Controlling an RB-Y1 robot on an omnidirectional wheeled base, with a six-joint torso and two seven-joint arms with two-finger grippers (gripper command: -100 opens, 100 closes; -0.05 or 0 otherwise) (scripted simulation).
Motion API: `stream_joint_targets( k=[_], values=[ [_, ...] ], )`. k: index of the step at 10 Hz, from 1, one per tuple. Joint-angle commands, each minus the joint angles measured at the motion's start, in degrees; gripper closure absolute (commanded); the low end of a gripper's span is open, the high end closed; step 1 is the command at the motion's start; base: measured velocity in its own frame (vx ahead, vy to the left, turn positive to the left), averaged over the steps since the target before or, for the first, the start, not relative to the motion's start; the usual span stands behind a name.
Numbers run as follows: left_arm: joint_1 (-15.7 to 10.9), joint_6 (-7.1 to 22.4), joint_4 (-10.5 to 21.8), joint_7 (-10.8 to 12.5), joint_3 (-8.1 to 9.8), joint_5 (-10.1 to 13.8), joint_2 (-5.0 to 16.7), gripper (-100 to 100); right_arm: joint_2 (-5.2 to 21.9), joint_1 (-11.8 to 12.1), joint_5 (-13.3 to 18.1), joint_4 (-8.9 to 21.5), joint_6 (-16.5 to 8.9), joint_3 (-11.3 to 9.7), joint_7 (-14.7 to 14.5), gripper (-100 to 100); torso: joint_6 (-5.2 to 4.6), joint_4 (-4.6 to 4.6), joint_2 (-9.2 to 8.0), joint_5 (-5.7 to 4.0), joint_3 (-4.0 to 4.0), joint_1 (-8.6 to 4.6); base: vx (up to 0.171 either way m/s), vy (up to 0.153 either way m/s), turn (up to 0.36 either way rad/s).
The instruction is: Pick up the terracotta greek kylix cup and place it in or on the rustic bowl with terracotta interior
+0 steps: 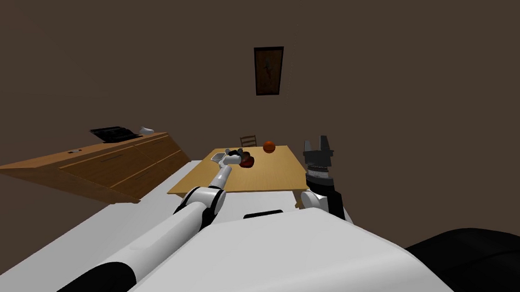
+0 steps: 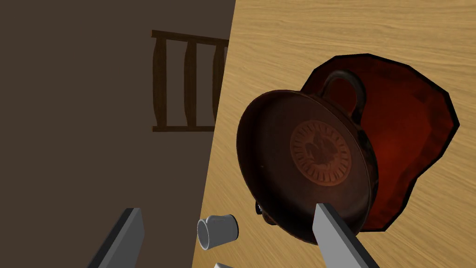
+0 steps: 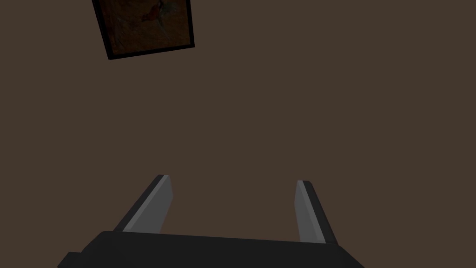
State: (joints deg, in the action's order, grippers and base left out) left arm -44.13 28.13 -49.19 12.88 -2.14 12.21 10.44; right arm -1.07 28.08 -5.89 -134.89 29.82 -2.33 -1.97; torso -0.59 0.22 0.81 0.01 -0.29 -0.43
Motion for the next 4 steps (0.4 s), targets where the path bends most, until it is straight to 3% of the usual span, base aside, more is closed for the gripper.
stream_joint_targets(
  k=[1,4],
  values=[
    [0.00,0.00,0.00,0.00,0.00,0.00,0.00,0,0.00,0.00,0.00,0.00,0.00,0.00,0.00,0,0.00,0.00,0.00,0.00,0.00,0.00,0.000,0.000,0.000],
    [0.00,0.00,0.00,0.00,0.00,0.00,0.00,0,0.00,0.00,0.00,0.00,0.00,0.00,0.00,0,0.00,0.00,0.02,0.00,-0.01,0.00,0.000,0.000,0.000]
  ],
)
